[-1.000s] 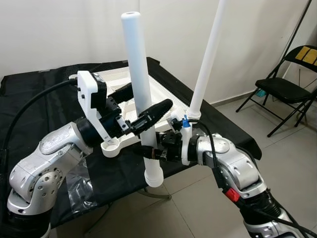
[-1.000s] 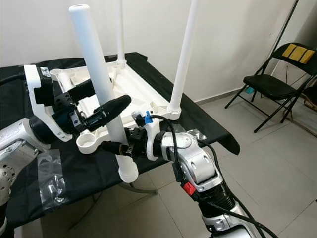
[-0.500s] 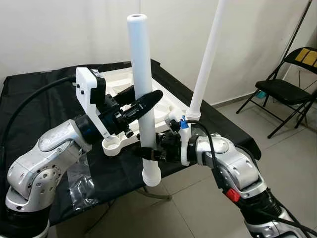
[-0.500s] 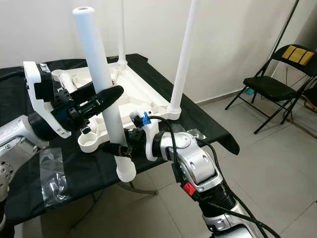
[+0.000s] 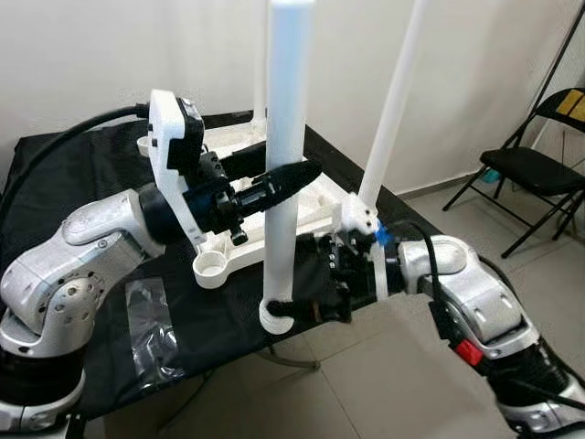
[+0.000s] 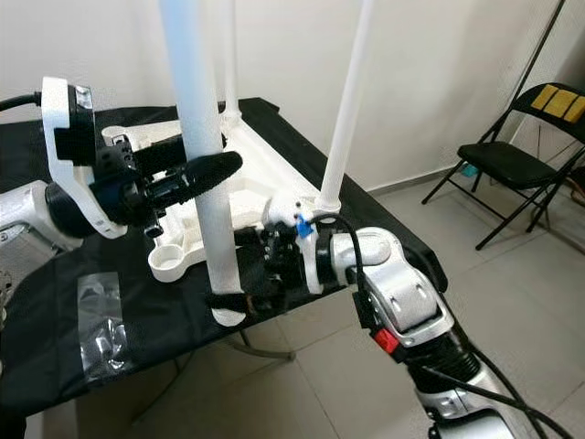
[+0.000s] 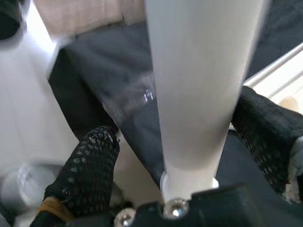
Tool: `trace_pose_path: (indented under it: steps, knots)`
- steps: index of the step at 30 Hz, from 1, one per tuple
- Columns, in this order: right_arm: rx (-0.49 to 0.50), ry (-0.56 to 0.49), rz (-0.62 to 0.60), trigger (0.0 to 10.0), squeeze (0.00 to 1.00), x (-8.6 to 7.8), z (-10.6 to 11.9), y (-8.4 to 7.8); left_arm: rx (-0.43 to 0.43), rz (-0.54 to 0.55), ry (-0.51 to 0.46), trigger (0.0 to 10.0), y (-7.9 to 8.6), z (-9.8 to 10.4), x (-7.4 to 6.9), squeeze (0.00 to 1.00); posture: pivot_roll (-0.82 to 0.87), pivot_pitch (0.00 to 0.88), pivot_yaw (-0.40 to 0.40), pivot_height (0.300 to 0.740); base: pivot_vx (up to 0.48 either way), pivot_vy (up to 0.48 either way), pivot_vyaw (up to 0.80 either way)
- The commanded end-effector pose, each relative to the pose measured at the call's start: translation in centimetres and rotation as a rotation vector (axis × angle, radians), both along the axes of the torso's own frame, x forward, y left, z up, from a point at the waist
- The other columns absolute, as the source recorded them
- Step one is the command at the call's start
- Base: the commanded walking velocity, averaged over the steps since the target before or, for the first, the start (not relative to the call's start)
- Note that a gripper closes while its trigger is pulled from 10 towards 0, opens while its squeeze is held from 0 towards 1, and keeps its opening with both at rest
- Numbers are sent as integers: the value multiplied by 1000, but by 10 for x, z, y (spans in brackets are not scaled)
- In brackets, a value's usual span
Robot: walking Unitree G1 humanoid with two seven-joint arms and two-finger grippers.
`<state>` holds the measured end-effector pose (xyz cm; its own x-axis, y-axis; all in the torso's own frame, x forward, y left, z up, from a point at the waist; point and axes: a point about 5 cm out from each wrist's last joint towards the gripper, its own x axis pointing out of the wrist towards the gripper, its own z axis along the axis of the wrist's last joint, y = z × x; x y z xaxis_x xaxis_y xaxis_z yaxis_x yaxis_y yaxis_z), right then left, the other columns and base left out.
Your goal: Building children table
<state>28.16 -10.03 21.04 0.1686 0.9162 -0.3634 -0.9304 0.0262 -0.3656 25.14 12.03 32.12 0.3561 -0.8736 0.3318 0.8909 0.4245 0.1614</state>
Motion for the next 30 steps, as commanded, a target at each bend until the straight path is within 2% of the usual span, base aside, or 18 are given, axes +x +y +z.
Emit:
trace_pose_path:
  steps: [1, 4, 5, 6, 10, 11, 12, 14, 19, 21, 22, 23, 25, 30]
  knots:
    - [-73, -52, 17, 10000, 1000, 3, -5, 2, -3, -51, 5, 0, -4, 5, -1, 0, 8, 0, -67, 740, 0, 0, 0]
    - [-88, -84, 12, 10000, 1000, 6, -6, 4, -3, -82, 10, 0, -7, 7, -2, 0, 8, 0, -67, 740, 0, 0, 0]
    - [-61, -106, -1, 10000, 1000, 9, -5, 9, -7, -112, 15, 0, -10, 9, -2, 0, 12, 0, -68, 740, 0, 0, 0]
    - [16, -114, -12, 10000, 361, 12, 1, 21, -9, -156, 21, 0, -15, 12, -4, 0, 17, 0, -66, 740, 0, 0, 0]
    - [41, -111, -11, 10000, 361, 12, 3, 23, -8, -166, 22, 0, -16, 13, -4, 0, 17, 0, -66, 740, 0, 0, 0]
    - [112, -82, 4, 10000, 0, 11, 6, 29, -16, -185, 24, 0, -18, 14, -5, 0, 22, 0, -62, 740, 0, 0, 0]
    - [112, -82, 4, 10000, 0, 11, 6, 29, -16, -185, 24, 0, -18, 14, -5, 0, 22, 0, -62, 740, 0, 0, 0]
    - [249, -29, 44, 10000, 0, 7, 12, 37, -26, -217, 31, 0, -21, 18, -6, 0, 22, 0, -62, 740, 0, 0, 0]
    - [338, -5, 69, 10000, 0, 5, 17, 43, -37, -231, 32, 0, -22, 20, -6, 0, 27, 0, -56, 740, 0, 0, 0]
    - [439, 32, 95, 10000, 0, 3, 22, 49, -52, -237, 33, 0, -23, 22, -6, 0, 29, 0, -56, 740, 0, 0, 0]
    - [439, 32, 95, 10000, 0, 3, 22, 49, -52, -237, 33, 0, -23, 22, -6, 0, 29, 0, -56, 740, 0, 0, 0]
    - [500, 70, 116, 10000, 0, 0, 23, 52, -59, -239, 34, 0, -23, 23, -5, 0, 29, 0, -56, 740, 0, 0, 0]
    - [500, 70, 116, 10000, 0, 0, 23, 52, -59, -239, 34, 0, -23, 23, -5, 0, 29, 0, -56, 740, 0, 0, 0]
    - [622, 193, 153, 10000, 0, -7, 23, 58, -84, -240, 34, 0, -23, 25, -5, 0, 30, 0, -57, 740, 0, 0, 0]
